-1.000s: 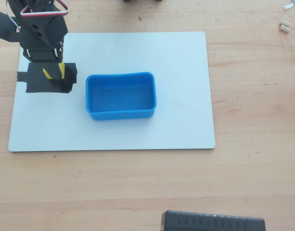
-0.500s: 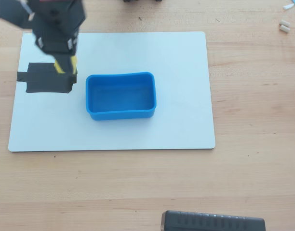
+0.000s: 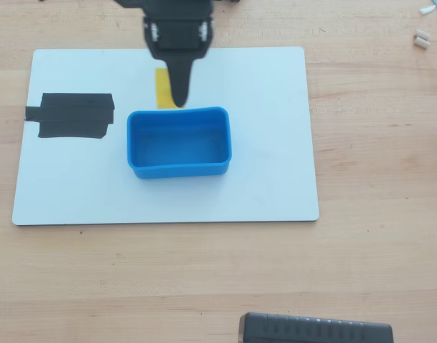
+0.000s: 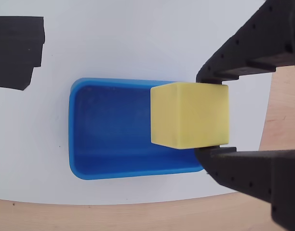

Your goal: Pick up yellow cube and drop it in the blue rectangular bin

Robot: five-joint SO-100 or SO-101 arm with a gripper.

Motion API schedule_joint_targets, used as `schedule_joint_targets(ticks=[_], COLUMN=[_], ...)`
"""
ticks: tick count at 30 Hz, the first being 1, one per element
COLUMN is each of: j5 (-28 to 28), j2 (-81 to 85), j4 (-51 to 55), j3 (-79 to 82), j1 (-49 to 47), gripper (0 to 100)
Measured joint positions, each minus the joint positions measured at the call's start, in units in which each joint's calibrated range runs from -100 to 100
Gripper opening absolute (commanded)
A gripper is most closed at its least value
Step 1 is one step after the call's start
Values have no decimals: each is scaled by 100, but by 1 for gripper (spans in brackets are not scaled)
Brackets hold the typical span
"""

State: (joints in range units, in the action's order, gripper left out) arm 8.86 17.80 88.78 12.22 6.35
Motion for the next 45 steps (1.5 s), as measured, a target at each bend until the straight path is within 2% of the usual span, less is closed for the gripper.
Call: schedule_joint_targets(ticks=[8, 17, 20, 23, 25, 28, 31, 34, 36, 38, 45], j5=[-20, -24, -24, -24, -24, -24, -24, -24, -34, -93, -122], j2=[763, 826, 826, 826, 834, 923, 1136, 1633, 2139, 2654, 4261], j4=[-1723, -2668, -2703, -2703, -2703, -2703, -2677, -2359, -2076, -1767, -1431], j3=[1784, 2485, 2545, 2605, 2635, 2735, 2766, 2816, 2956, 3066, 4269], j1=[127, 135, 135, 135, 135, 135, 135, 103, -79, -214, -373], gripper=[6, 7, 20, 24, 32, 32, 31, 25, 15, 0, 0])
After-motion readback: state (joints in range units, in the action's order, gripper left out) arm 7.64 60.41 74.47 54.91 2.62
